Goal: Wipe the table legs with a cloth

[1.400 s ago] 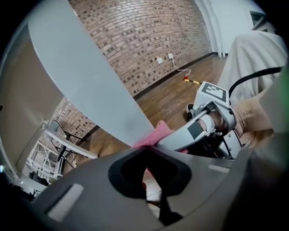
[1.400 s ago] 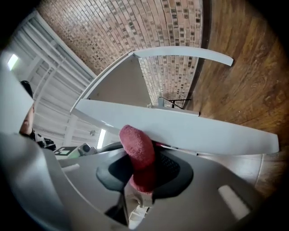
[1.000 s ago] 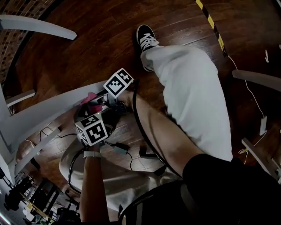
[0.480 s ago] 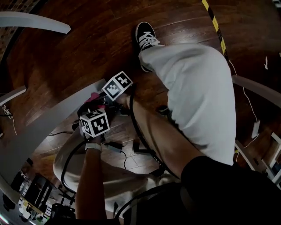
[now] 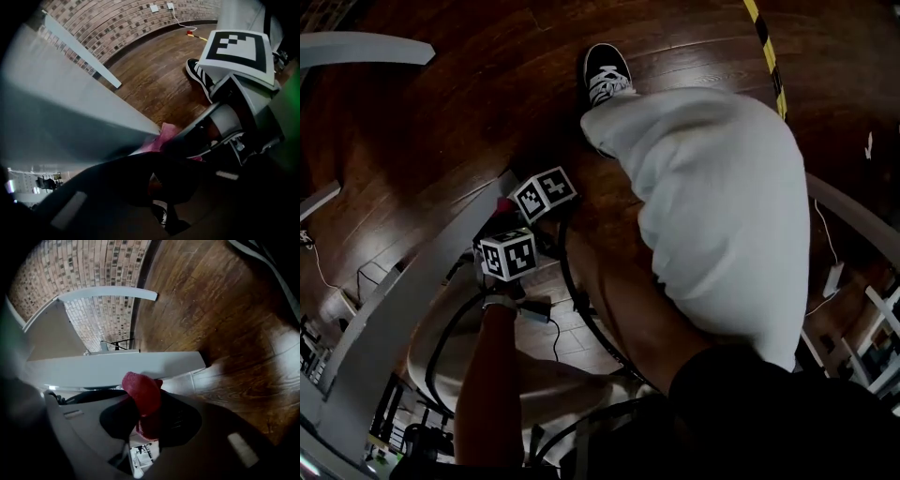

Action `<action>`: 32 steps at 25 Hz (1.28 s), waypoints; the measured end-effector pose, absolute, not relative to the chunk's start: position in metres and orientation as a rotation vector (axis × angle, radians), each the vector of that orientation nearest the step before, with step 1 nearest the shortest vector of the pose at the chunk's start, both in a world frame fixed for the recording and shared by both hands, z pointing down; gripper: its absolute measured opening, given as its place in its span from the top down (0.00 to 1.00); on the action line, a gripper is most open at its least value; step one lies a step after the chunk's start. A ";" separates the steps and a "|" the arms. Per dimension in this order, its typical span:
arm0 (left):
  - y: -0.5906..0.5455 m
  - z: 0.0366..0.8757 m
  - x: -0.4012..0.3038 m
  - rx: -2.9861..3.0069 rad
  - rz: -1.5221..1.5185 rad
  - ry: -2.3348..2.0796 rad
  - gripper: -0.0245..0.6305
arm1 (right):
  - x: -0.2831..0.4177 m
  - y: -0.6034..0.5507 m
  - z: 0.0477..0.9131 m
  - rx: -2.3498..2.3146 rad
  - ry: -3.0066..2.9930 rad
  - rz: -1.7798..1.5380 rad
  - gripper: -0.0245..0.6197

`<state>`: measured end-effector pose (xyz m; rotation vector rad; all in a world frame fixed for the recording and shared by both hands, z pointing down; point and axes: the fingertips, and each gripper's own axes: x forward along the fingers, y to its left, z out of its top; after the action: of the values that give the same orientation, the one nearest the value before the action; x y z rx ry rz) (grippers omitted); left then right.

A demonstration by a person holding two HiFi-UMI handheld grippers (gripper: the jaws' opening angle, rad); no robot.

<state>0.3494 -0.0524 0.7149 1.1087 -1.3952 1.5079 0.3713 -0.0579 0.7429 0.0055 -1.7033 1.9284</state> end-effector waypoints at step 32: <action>-0.044 0.647 0.324 1.404 1.395 -1.541 0.96 | 0.332 -0.043 0.688 0.173 -1.928 1.949 0.82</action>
<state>0.3245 -0.0443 0.6469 1.4043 -1.5414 1.3953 0.3316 -0.0429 0.6881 0.1731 -1.9276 1.9486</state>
